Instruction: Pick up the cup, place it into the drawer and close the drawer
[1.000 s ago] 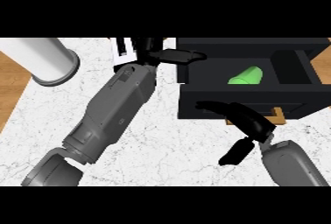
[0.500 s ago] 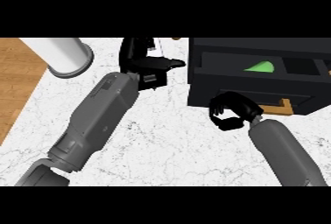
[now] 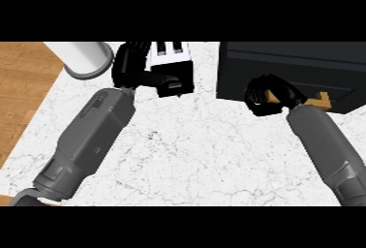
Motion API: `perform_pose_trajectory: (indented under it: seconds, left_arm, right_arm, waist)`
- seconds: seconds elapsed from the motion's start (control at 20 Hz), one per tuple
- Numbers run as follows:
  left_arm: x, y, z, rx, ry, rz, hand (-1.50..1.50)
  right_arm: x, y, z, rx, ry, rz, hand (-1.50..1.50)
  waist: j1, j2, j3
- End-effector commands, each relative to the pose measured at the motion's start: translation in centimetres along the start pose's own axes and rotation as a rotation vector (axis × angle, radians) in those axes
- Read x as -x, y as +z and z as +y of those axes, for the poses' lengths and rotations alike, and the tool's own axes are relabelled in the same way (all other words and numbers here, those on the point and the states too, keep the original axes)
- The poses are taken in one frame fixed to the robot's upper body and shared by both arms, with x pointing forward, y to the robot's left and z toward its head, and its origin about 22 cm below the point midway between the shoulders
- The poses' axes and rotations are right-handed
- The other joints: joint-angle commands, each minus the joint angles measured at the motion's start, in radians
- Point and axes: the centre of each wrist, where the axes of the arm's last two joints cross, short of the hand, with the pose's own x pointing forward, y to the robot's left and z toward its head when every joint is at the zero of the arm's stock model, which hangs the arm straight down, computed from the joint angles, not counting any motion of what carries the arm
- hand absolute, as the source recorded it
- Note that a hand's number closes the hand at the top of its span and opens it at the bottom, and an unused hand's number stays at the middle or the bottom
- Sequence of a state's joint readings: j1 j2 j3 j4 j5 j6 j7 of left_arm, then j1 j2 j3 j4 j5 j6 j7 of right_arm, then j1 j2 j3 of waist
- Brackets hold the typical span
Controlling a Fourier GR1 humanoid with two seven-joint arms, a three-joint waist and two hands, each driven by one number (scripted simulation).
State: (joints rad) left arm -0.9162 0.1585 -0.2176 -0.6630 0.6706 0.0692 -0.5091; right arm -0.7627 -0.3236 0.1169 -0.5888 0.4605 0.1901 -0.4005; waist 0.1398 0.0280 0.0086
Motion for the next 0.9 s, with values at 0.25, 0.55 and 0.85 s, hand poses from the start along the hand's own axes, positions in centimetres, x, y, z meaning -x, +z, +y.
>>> perform_pose_trajectory:
  seconds: [0.25,0.55,0.85]
  left_arm:
    - [-0.3,0.9,1.2,0.057,0.01,0.006,-1.5]
    - [-0.7,0.8,1.6,0.056,0.008,0.009,-1.5]
    - [-0.5,1.5,2.2,0.067,0.022,0.011,-1.5]
  right_arm:
    - [-1.8,-0.1,-8.5,0.206,-0.027,0.035,1.5]
    - [-2.3,0.5,-10.3,0.209,-0.058,-0.01,1.5]
    - [-2.4,1.1,-11.3,0.203,-0.091,-0.015,1.5]
  waist:
    - [0.053,0.015,-0.004]
    - [0.065,0.021,-0.003]
    - [0.085,0.021,-0.006]
